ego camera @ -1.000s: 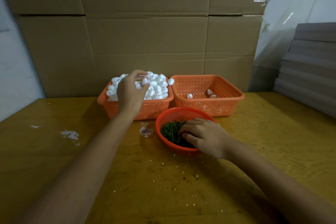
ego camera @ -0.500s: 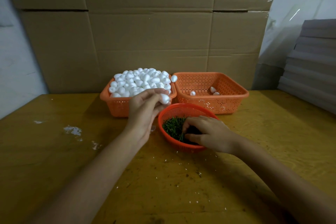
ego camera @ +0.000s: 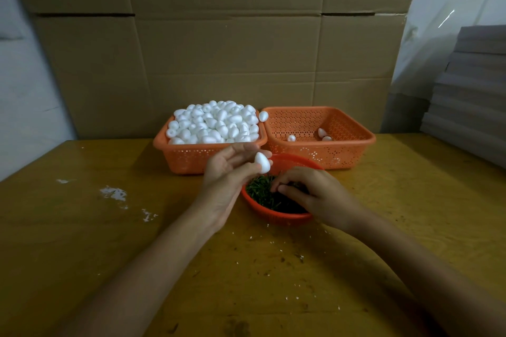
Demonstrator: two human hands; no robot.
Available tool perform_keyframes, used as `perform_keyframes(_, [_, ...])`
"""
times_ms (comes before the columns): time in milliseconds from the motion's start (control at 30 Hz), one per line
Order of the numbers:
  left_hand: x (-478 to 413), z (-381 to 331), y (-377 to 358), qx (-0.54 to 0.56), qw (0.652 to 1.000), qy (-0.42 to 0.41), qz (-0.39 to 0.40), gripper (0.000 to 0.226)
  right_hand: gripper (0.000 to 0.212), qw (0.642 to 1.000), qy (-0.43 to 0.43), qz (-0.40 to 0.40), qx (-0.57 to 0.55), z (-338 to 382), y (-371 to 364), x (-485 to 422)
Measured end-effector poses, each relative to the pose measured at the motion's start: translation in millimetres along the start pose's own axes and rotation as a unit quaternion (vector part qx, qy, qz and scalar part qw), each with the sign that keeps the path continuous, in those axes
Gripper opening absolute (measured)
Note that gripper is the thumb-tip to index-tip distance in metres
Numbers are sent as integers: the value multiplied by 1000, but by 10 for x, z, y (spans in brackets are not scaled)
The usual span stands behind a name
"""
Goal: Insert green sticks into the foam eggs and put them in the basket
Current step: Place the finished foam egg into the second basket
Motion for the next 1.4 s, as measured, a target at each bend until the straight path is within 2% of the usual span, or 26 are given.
perform_keyframes(167, [-1, -23, -37, -35, 999, -2, 32, 27, 14, 997, 25, -62, -25, 12, 70, 32])
perform_keyframes(367, [1, -44, -48, -63, 997, -11, 42, 23, 13, 994, 45, -86, -53, 16, 88, 51])
perform_keyframes(700, [7, -42, -45, -68, 996, -24, 60, 29, 13, 995, 35, -80, -47, 23, 50, 46])
perform_keyframes(867, [4, -39, -47, -61, 997, -24, 50, 22, 13, 996, 25, -75, -48, 14, 40, 54])
perform_keyframes(1400, [3, -16, -34, -87, 993, -40, 63, 23, 15, 996, 18, -73, -37, 8, 34, 50])
Point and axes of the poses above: each hand's wrist, its own x-axis away from the middle knuckle, its own y-axis out of the back of the hand, z = x × y, the point moved 10 cm from there along -x, towards the middle knuckle, and after that the axes turned 6 degrees about z, right-handed, at the moved point
